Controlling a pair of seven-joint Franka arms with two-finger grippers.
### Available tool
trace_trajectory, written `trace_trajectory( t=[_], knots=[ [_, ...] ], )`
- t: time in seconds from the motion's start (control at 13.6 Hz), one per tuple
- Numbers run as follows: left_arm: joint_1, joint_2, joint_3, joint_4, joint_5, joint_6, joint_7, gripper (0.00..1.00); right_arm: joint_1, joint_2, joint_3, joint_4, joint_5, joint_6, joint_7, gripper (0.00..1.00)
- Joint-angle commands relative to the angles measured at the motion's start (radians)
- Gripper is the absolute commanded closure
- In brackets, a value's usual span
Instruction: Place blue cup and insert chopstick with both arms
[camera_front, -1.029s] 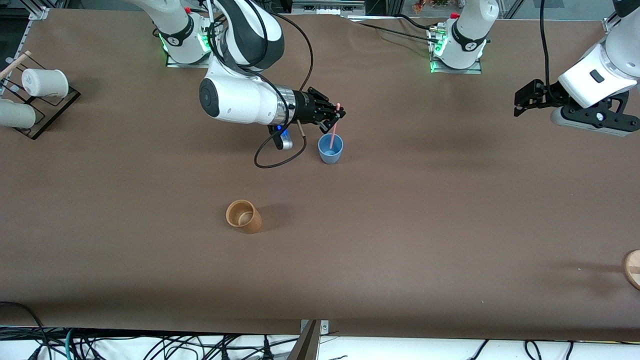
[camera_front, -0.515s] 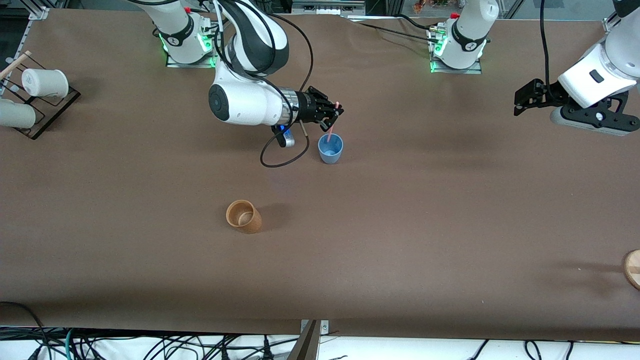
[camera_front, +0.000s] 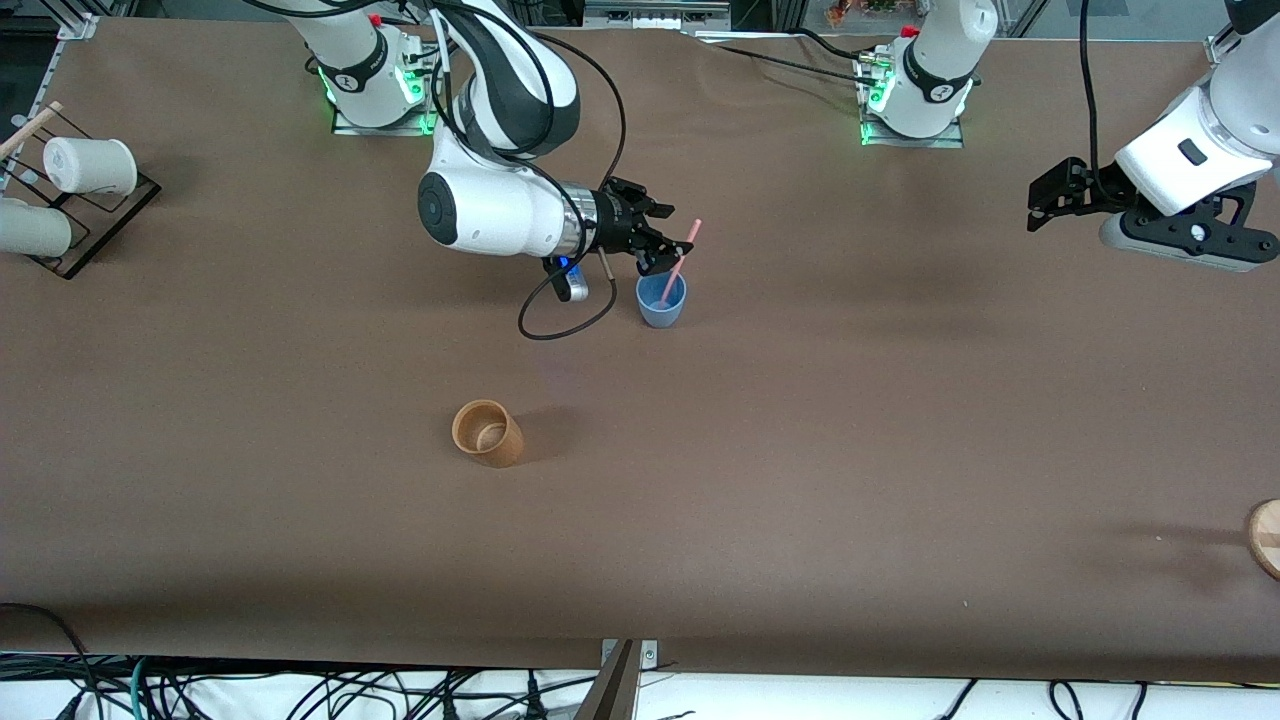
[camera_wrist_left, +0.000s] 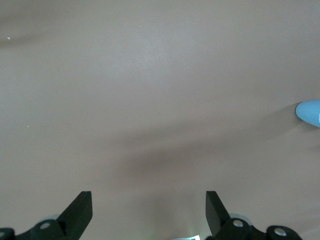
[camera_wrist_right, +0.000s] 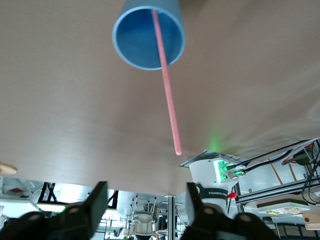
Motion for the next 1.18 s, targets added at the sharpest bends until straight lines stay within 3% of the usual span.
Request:
trace_trajectory(
  t=[0.0, 0.22, 0.51, 0.88, 1.1],
  knots=[
    [0.003, -0.009, -0.002, 0.007, 0.004, -0.016, 0.013, 0.0, -0.038, -0.021, 0.018, 0.052, -0.025, -0.008, -0.022, 0.0],
    [0.003, -0.01, 0.001, 0.005, 0.004, -0.017, 0.013, 0.0, -0.103, -0.078, 0.019, 0.054, -0.164, -0.01, -0.039, 0.0],
    [0.002, -0.01, -0.008, 0.008, 0.004, -0.017, 0.012, 0.0, -0.205, -0.195, 0.019, 0.017, -0.432, -0.031, -0.18, 0.0],
    [-0.007, -0.012, -0.013, 0.008, 0.018, -0.017, 0.01, 0.0, -0.375, -0.314, 0.021, 0.019, -0.712, -0.305, -0.635, 0.0],
    [-0.007, -0.012, -0.011, 0.008, 0.018, -0.019, 0.01, 0.0, -0.467, -0.379, 0.021, 0.019, -0.845, -0.391, -0.942, 0.0]
  ],
)
